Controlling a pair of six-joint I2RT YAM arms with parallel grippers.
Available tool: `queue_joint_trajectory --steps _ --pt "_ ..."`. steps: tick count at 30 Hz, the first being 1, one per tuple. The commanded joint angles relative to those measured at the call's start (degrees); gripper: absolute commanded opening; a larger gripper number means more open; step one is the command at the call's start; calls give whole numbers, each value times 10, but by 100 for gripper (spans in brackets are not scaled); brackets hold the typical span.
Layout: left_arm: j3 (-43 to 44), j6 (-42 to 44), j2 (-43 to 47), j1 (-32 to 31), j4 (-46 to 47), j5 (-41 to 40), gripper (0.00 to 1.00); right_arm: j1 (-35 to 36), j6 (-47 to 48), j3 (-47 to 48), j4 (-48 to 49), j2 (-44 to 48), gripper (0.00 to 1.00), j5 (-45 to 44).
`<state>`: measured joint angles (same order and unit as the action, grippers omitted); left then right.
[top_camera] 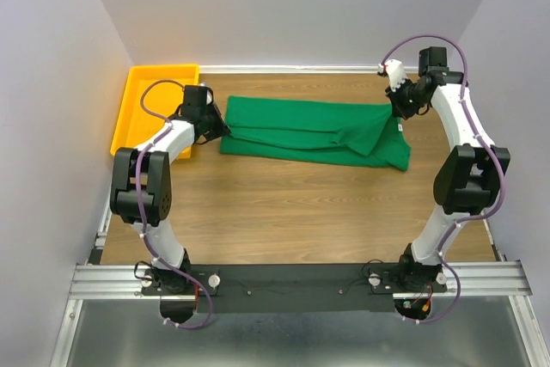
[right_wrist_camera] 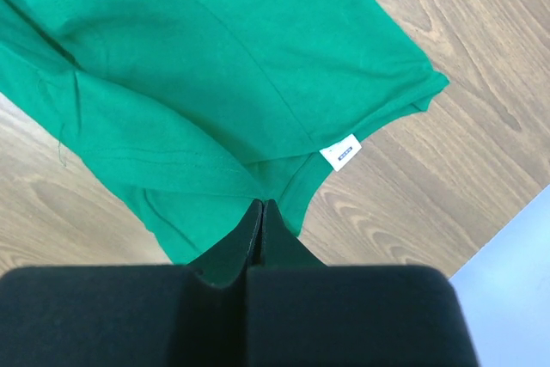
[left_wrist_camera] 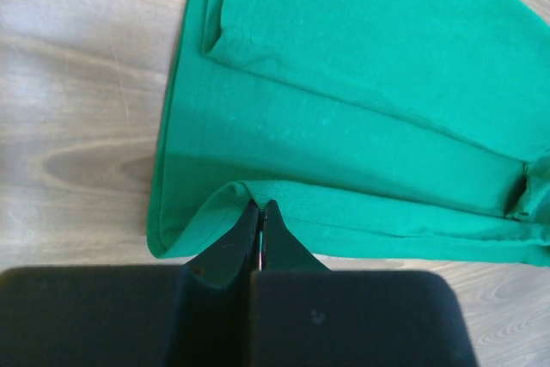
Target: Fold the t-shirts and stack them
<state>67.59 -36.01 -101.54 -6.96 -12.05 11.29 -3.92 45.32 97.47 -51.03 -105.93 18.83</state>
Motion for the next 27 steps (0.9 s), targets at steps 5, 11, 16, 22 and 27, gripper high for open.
queue_joint_trajectory --steps 5,11,16,22,27 --pt "31 16 -34 11 -14 -15 0 -12 -30 25 32 -16 1 -15" --pt "35 20 -40 13 -13 -14 0 -20 -42 26 45 -17 0 -13" --pt "51 22 -52 16 -17 -11 0 -23 -46 27 51 -24 1 -15" --pt "79 22 -74 16 -24 0 0 -23 -52 22 54 -34 0 -13" --pt "92 24 -89 16 -28 1 0 -23 -55 19 58 -37 1 -16"
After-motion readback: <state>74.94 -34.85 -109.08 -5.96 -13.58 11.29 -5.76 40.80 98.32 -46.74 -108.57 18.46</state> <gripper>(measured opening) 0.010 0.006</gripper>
